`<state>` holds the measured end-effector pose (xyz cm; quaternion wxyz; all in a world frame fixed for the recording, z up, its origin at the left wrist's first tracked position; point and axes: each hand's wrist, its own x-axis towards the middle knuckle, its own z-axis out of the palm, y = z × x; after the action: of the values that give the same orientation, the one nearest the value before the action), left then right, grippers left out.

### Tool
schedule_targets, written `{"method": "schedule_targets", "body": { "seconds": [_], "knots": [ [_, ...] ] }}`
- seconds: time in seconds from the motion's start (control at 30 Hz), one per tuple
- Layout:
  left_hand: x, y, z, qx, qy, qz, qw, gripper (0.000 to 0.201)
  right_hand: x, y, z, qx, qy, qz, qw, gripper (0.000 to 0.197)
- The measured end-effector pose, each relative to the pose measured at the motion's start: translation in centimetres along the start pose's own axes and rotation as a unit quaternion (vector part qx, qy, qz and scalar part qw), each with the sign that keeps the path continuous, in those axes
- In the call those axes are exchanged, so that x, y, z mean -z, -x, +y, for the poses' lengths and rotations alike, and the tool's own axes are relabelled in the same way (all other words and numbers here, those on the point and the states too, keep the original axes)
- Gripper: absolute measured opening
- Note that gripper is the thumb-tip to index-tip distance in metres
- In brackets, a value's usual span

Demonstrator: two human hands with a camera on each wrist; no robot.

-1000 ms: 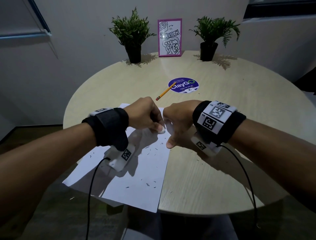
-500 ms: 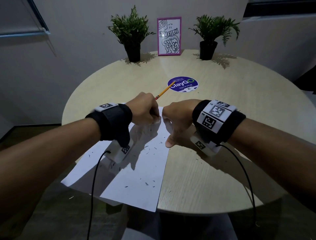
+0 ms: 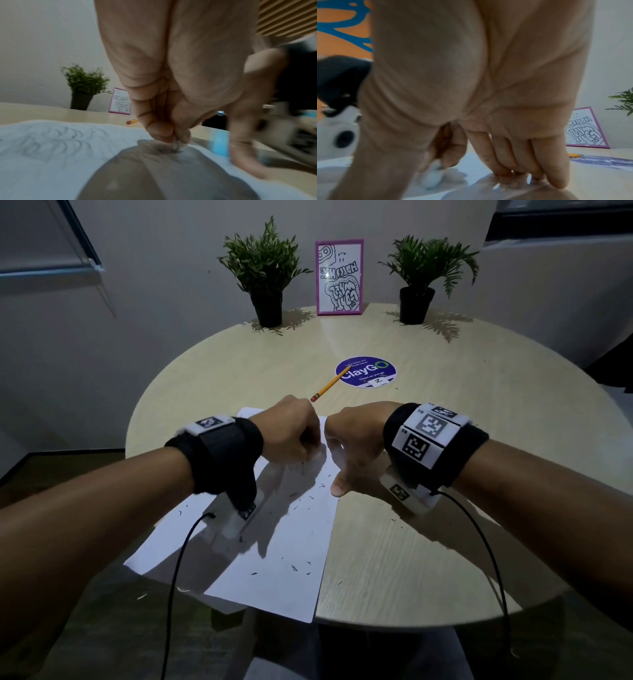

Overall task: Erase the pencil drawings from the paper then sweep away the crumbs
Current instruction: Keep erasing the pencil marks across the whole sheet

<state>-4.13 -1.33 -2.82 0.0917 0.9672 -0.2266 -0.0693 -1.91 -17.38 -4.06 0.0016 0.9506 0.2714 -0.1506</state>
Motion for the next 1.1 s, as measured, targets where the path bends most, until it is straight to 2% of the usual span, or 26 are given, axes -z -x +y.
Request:
{"method": "schedule_targets", "body": {
  "seconds": [0.03, 0.1, 0.3, 0.37, 0.43, 0.6, 0.77, 0.93, 1.1],
  "knots": [
    [-0.4, 0.6, 0.4, -0.021, -0.009, -0.008, 1.000, 0.010, -0.1, 0.1, 0.0, 0.007, -0.008, 0.022, 1.000, 0.050],
    [-0.7, 1.6, 1.1, -0.042, -0.014, -0.018, 0.999, 0.008, -0.1, 0.1, 0.0, 0.004, -0.007, 0.015, 1.000, 0.049],
    [0.1, 0.2, -1.3, 0.017, -0.007, 0.017, 1.000, 0.010, 0.1, 0.0, -0.4, -0.019, 0.026, -0.023, 0.999, 0.063],
    [-0.1, 0.3, -1.3, 0.019, -0.003, 0.010, 1.000, 0.003, 0.5, 0.1, -0.7, -0.012, 0.045, -0.068, 0.997, 0.061],
    [-0.4, 0.6, -1.1, 0.018, -0.012, 0.016, 1.000, 0.006, 1.2, -0.1, -1.1, -0.018, 0.050, -0.101, 0.993, 0.060],
    [-0.5, 0.9, -0.9, 0.004, -0.021, 0.043, 0.999, 0.008, 1.9, -0.2, -2.2, -0.002, 0.030, -0.086, 0.996, 0.053],
    [-0.6, 1.0, -2.2, 0.007, 0.054, 0.052, 0.997, 0.017, 1.3, 0.0, -1.9, 0.019, 0.024, -0.072, 0.997, 0.071],
    [-0.7, 1.8, -1.6, 0.006, 0.105, 0.033, 0.994, 0.013, 1.1, -0.6, -1.7, 0.008, 0.024, -0.083, 0.996, 0.067],
    [-0.2, 0.9, -2.0, 0.044, 0.108, 0.055, 0.992, 0.017, 1.3, -1.1, -1.7, 0.022, 0.047, -0.098, 0.994, 0.088]
  ]
}}
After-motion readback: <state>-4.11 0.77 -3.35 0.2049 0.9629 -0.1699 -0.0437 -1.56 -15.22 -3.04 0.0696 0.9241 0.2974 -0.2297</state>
